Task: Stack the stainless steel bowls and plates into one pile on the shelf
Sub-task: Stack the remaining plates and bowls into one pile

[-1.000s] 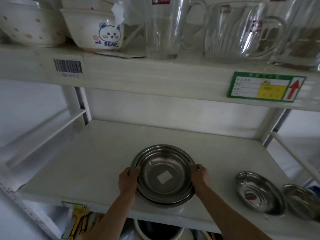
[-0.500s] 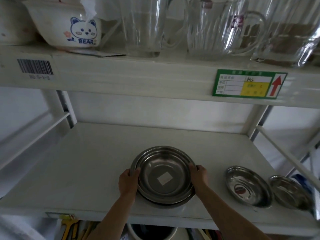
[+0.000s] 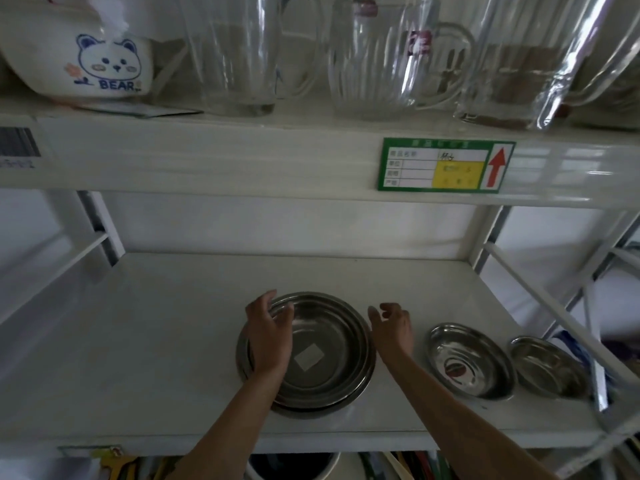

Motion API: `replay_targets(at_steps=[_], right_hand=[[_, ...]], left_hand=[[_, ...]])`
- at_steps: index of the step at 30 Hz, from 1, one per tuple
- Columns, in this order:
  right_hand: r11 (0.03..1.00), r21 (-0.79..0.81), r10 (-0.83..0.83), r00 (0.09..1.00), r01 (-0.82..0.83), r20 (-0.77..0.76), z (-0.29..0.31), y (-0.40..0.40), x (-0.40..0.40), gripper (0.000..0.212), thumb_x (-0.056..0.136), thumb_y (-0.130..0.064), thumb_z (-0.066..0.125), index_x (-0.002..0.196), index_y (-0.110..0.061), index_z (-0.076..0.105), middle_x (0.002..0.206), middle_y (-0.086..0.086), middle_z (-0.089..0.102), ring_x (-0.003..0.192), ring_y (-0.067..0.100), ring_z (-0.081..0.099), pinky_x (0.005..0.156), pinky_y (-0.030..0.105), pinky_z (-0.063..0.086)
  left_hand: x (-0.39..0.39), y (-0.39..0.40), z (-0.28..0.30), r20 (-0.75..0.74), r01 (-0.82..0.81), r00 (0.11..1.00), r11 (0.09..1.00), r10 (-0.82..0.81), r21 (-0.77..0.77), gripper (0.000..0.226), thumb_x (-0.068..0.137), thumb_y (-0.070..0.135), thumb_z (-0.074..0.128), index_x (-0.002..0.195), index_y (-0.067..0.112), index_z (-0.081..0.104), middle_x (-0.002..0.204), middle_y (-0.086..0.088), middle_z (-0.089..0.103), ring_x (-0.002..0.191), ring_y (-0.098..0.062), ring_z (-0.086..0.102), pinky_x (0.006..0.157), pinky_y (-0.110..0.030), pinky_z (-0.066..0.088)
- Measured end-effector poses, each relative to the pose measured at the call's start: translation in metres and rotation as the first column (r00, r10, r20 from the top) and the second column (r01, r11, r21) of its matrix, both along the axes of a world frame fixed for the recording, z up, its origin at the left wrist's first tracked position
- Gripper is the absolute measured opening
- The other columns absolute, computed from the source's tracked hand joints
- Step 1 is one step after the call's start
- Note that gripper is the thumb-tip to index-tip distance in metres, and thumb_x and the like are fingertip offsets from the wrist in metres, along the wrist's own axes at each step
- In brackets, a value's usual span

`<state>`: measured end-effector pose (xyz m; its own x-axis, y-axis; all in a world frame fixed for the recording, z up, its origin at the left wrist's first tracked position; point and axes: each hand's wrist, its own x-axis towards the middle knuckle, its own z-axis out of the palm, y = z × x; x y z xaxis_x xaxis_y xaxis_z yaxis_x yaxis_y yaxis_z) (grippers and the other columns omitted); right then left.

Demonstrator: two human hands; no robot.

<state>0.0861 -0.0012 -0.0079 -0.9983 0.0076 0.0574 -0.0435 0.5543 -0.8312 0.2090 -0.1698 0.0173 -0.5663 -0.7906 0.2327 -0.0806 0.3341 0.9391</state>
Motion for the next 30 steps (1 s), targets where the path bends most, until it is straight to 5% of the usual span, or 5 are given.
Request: replay_targets(at_steps=[5,11,15,25,30], right_hand=[[0.994,-0.043,-0.102,0.993,0.1,-0.057,0.018,0.034,-0.013,0.035,0.09,-0.036,0.06,0.116,-0.013,0.063,0.114,0.009,0.061,0.102,0.03,0.061,0.083,0.031,0.043],[0.951,-0.147,-0.284,0.955,0.271,-0.08,0.024,0.103,-0.035,0.033,0.09,-0.04,0.059,0.112,-0.016,0.064,0.109,0.009,0.067,0.094,0.028,0.064,0.075,0.031,0.044],[0.905,-0.154,-0.409,0.911,0.397,-0.05,0.017,0.159,-0.038,0.036,0.091,-0.045,0.053,0.114,-0.018,0.058,0.108,0.009,0.065,0.094,0.027,0.062,0.084,0.041,0.05],[0.726,-0.117,-0.655,0.733,0.678,0.183,-0.019,0.263,-0.017,0.067,0.096,-0.043,0.046,0.142,0.002,0.031,0.138,0.026,0.044,0.124,0.043,0.046,0.104,0.053,0.04],[0.666,-0.158,-0.643,0.669,0.729,0.374,-0.035,0.284,-0.017,0.063,0.093,-0.038,0.049,0.137,0.006,0.035,0.13,0.029,0.049,0.117,0.045,0.051,0.1,0.052,0.043]], left_hand=[[-0.025,0.047,0.009,-0.049,0.188,0.981,0.982,-0.187,0.022,0.029,0.087,0.011,0.065,0.116,0.007,0.061,0.113,-0.008,0.06,0.086,-0.005,0.06,0.071,-0.002,0.044],[-0.058,0.101,-0.001,-0.02,0.348,0.937,0.937,-0.348,0.024,0.032,0.082,0.028,0.066,0.109,0.011,0.065,0.101,-0.01,0.067,0.09,-0.024,0.064,0.086,-0.038,0.052],[-0.087,0.129,-0.04,0.044,0.416,0.903,0.895,-0.428,0.159,0.03,0.074,0.057,0.058,0.098,0.039,0.059,0.103,-0.006,0.067,0.086,-0.03,0.069,0.079,-0.054,0.056],[-0.124,0.186,-0.111,0.323,0.443,0.801,0.862,-0.505,0.248,0.075,0.06,0.063,0.047,0.115,0.012,0.054,0.102,-0.016,0.066,0.09,-0.041,0.067,0.076,-0.055,0.056],[-0.142,0.203,-0.153,0.386,0.427,0.736,0.824,-0.556,0.372,0.082,0.057,0.069,0.05,0.119,0.016,0.047,0.107,-0.013,0.065,0.094,-0.034,0.069,0.079,-0.055,0.057]])
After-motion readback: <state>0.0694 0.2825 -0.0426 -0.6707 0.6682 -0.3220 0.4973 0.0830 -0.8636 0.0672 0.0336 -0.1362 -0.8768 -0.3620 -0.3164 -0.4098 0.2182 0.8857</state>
